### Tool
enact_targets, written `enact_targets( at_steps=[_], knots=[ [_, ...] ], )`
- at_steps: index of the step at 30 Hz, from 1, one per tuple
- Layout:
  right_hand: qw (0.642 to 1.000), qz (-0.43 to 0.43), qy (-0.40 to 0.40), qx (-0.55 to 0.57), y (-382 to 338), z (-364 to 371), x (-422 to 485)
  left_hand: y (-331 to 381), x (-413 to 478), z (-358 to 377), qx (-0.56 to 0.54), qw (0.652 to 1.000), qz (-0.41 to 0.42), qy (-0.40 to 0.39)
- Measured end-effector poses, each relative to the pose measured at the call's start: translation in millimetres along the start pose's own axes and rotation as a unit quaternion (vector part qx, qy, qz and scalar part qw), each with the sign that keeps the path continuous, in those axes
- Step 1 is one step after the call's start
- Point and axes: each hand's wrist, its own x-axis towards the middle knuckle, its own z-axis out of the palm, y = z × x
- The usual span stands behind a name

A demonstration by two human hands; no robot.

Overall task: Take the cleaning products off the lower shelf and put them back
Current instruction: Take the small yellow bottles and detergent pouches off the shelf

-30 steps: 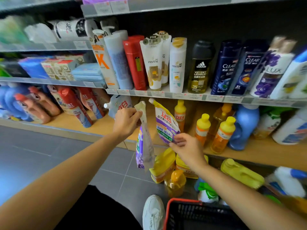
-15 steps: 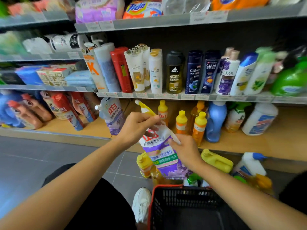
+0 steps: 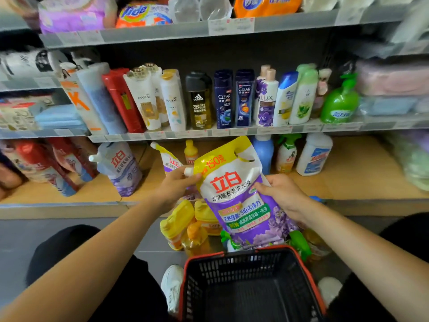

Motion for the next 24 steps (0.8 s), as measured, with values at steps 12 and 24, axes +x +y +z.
enact_targets(
  at_steps=[12,24],
  knots=[
    [0.984,-0.09,0.145,-0.059,10.5,-42.6,-9.2,-0.8,-13.8,70.4,0.062,0.976,0.204,-0.055],
    [0.933,-0.202,0.0,-0.299,-15.6,-1.7,-23.8,10.3,-33.2,80.1,0.19,0.944,0.255,-0.09]
  ],
)
